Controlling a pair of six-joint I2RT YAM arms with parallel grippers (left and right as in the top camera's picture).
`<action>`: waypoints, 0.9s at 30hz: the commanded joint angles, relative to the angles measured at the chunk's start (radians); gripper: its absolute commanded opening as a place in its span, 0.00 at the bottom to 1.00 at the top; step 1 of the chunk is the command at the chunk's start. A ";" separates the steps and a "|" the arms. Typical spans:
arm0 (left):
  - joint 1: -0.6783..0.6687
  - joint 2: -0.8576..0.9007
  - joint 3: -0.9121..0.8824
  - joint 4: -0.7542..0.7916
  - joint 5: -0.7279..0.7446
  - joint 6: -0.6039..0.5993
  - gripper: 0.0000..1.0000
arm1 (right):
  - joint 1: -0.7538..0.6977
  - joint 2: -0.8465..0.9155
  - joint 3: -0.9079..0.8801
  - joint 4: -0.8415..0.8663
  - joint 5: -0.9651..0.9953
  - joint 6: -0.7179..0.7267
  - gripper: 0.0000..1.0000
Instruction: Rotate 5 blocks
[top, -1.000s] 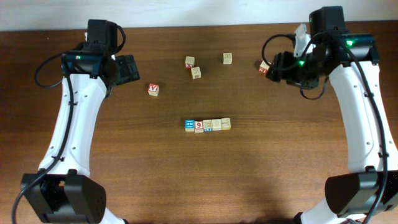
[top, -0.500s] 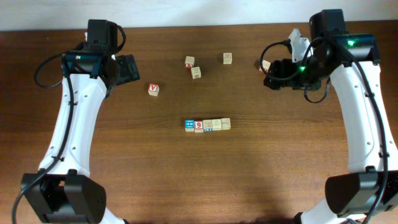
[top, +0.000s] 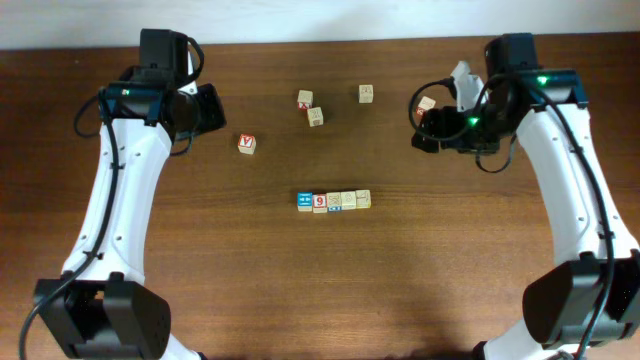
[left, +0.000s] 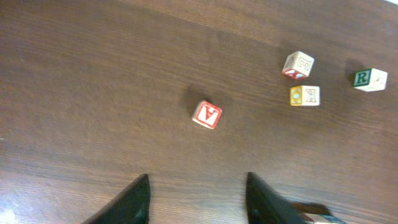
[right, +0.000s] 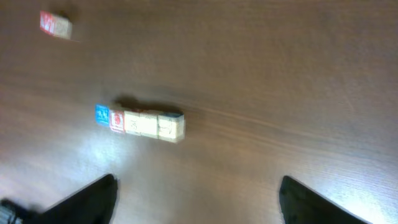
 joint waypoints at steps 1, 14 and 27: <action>-0.016 0.009 0.004 -0.032 0.040 -0.075 0.00 | 0.019 -0.003 -0.092 0.056 -0.072 -0.005 0.74; -0.198 0.164 -0.151 0.077 0.192 0.090 0.00 | 0.148 0.006 -0.167 0.238 0.180 0.266 0.48; -0.347 0.290 -0.152 0.176 0.026 -0.050 0.00 | 0.147 0.005 -0.561 0.656 0.191 0.284 0.52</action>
